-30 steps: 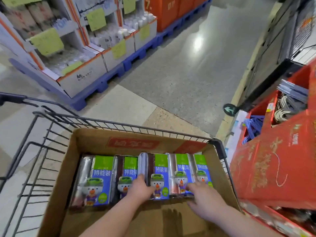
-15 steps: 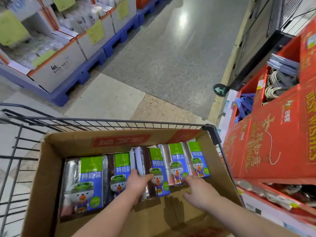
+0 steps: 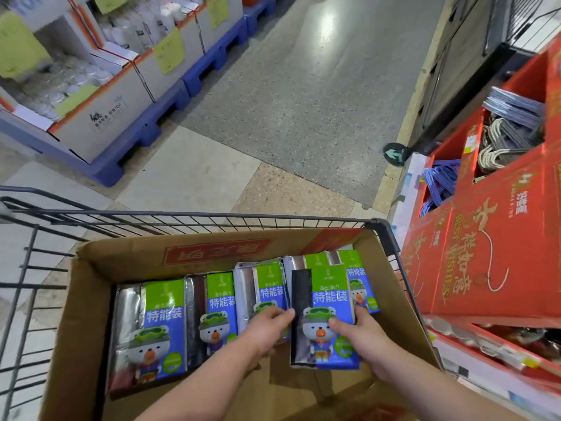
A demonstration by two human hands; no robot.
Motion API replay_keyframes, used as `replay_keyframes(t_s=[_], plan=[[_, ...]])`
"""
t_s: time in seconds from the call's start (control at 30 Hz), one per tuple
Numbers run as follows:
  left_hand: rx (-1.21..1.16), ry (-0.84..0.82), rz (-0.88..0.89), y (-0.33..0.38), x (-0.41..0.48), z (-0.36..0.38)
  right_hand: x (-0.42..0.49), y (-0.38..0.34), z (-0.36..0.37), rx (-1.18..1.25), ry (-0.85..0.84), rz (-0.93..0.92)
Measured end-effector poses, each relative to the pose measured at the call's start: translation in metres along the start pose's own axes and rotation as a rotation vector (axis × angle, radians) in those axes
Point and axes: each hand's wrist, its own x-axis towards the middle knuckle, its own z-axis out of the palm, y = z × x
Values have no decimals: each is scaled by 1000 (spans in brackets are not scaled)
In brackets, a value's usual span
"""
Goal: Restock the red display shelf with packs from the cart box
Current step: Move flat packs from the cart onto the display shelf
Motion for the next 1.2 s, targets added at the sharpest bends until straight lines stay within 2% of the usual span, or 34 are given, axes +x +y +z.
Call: replay_keyframes(t_s=[0.1,0.17,0.23,0.4,0.67,0.9,1.2], plan=[[75,106,24,9,18,7,1,5,-18,10,116,-24],[139,126,38,17,26,13,1,8,-29,48,166,-36],[104,124,31,20,35,21,2,13,-40,77,215,-53],[14,144,-41,28,56,41,3,32,-54,108,275,-20],[114,255,-35,30,68,56,-9,55,-65,161,348,16],[123,258,56,29,58,61,-19,60,-74,175,360,-14],[5,125,206,24,-4,67,-49,51,-94,216,324,-100]])
